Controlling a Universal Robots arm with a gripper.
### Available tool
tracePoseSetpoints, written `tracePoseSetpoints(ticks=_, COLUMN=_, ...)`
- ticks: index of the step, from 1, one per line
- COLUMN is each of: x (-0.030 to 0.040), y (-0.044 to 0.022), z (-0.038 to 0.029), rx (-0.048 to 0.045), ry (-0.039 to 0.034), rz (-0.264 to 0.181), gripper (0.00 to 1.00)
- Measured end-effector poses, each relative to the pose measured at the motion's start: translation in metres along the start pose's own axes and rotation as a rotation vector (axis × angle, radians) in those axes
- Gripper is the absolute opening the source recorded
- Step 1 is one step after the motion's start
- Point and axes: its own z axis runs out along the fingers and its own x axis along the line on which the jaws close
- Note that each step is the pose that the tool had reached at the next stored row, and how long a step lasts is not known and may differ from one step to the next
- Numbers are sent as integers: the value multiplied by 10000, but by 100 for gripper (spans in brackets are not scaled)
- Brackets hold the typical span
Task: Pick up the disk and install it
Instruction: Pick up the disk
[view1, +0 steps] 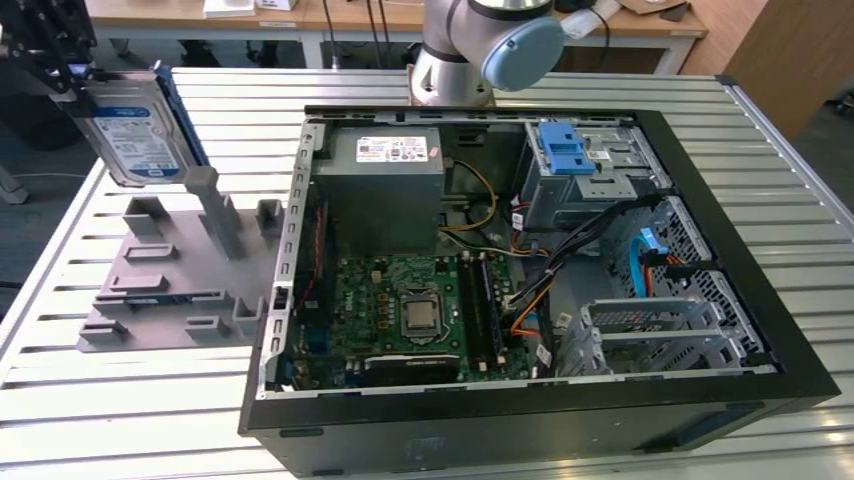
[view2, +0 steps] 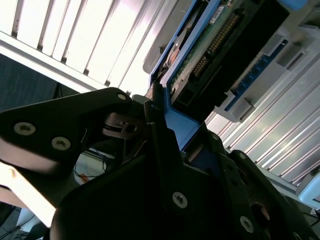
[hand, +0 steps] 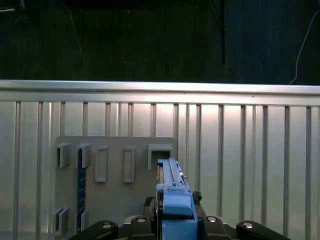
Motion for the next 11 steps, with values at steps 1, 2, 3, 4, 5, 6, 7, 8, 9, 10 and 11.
tracePoseSetpoints(ticks=1, x=0, y=0, z=-11, rx=1, ry=0, rz=0, gripper=37)
tracePoseSetpoints(ticks=2, x=0, y=0, z=-24, rx=1, ry=-1, rz=0, gripper=37)
tracePoseSetpoints(ticks=3, x=-1, y=0, z=-38, rx=1, ry=-1, rz=0, gripper=37)
tracePoseSetpoints(ticks=4, x=-1, y=0, z=-52, rx=2, ry=-1, rz=0, gripper=37)
tracePoseSetpoints(ticks=5, x=-1, y=0, z=-67, rx=1, ry=0, rz=0, gripper=37)
tracePoseSetpoints(ticks=6, x=-2, y=0, z=-82, rx=1, ry=0, rz=0, gripper=37)
tracePoseSetpoints(ticks=7, x=-2, y=0, z=-94, rx=-1, ry=0, rz=0, gripper=37)
tracePoseSetpoints(ticks=8, x=-2, y=0, z=-105, rx=1, ry=0, rz=0, gripper=37)
tracePoseSetpoints(ticks=9, x=-2, y=0, z=-114, rx=2, ry=-1, rz=0, gripper=37)
tracePoseSetpoints(ticks=10, x=-2, y=0, z=-123, rx=1, ry=0, rz=0, gripper=37)
tracePoseSetpoints(ticks=11, x=-2, y=0, z=-133, rx=1, ry=-1, rz=0, gripper=37)
